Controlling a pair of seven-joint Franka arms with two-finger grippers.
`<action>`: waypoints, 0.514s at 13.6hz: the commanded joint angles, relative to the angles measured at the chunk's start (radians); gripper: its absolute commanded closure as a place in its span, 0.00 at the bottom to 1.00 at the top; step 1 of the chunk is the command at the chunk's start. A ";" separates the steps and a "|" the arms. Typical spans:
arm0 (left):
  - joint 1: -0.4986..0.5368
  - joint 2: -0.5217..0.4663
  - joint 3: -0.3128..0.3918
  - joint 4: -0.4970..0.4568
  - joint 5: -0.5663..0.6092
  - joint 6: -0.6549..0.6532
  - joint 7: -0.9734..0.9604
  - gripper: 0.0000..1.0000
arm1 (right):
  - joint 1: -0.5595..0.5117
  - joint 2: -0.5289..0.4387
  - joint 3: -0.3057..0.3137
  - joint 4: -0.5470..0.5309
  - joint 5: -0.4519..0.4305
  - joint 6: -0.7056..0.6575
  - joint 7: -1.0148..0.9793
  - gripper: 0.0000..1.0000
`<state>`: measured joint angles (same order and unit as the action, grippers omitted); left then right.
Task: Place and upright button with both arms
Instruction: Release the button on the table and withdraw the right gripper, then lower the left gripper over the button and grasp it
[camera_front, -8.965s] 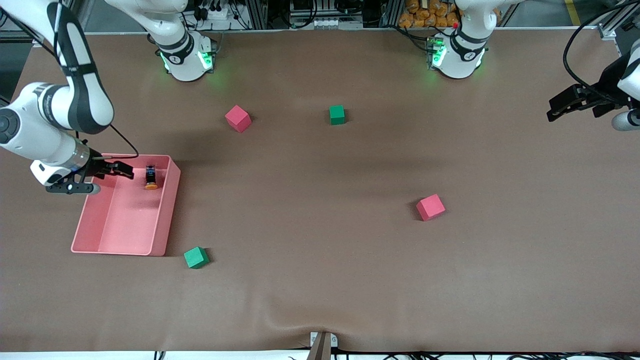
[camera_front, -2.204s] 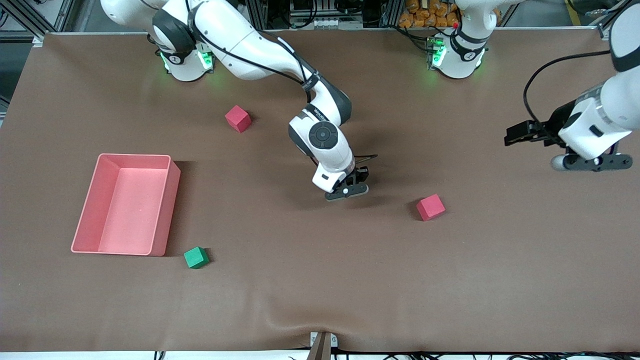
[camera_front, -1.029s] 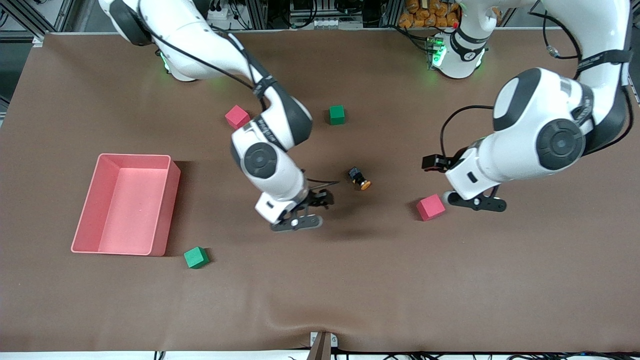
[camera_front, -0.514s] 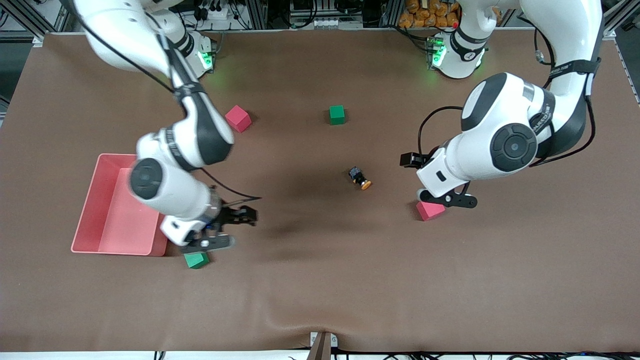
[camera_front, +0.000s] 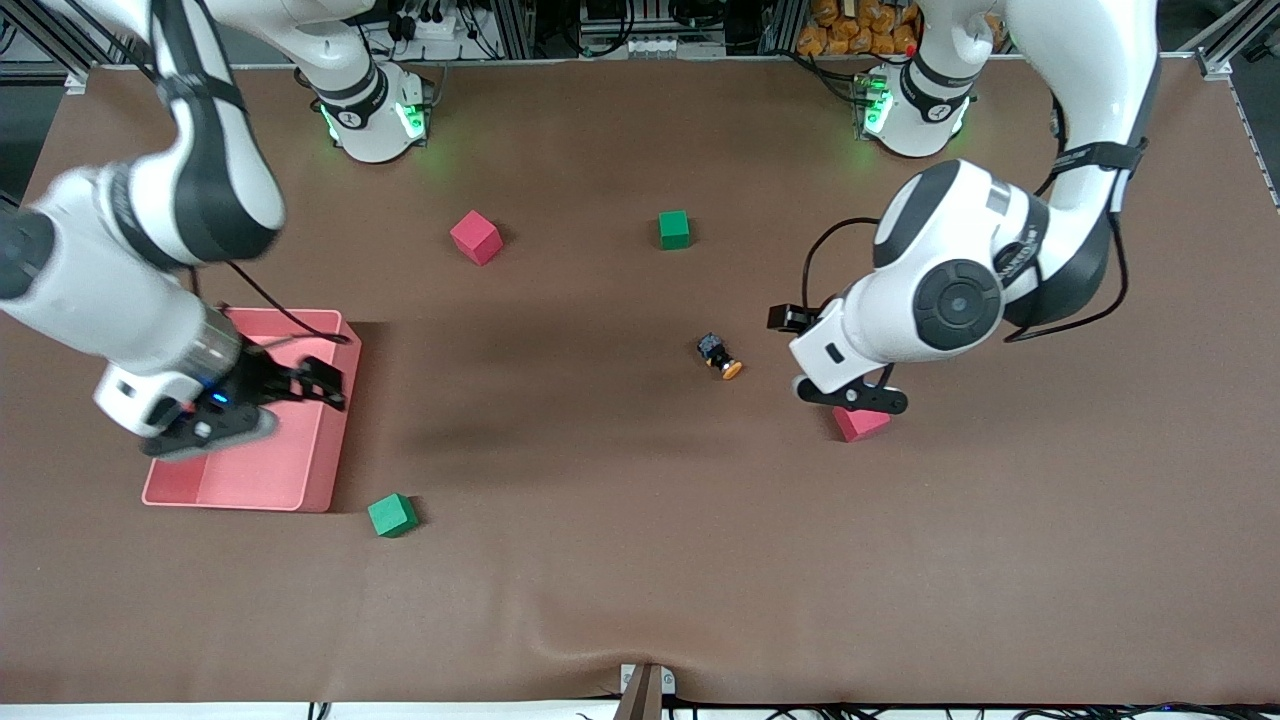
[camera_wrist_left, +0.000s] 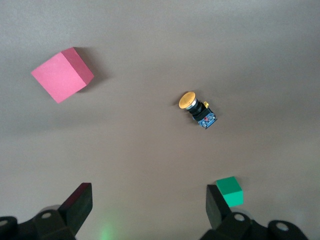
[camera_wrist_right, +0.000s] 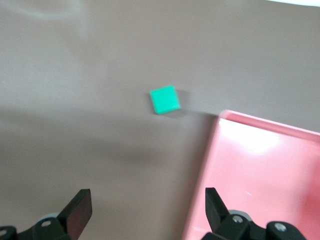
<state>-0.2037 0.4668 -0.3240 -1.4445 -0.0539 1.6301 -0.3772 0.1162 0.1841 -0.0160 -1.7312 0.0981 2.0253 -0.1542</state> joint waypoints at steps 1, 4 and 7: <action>-0.061 0.023 0.005 0.021 0.054 0.005 -0.130 0.00 | -0.062 -0.136 0.018 -0.053 -0.046 -0.095 -0.015 0.00; -0.091 0.087 0.002 0.021 0.040 0.016 -0.288 0.00 | -0.098 -0.163 0.018 0.089 -0.083 -0.343 0.013 0.00; -0.092 0.144 0.000 0.021 -0.004 0.059 -0.385 0.00 | -0.107 -0.158 0.019 0.179 -0.081 -0.453 0.114 0.00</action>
<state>-0.2968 0.5663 -0.3241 -1.4456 -0.0295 1.6674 -0.7021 0.0280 0.0091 -0.0167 -1.6141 0.0327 1.6288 -0.1127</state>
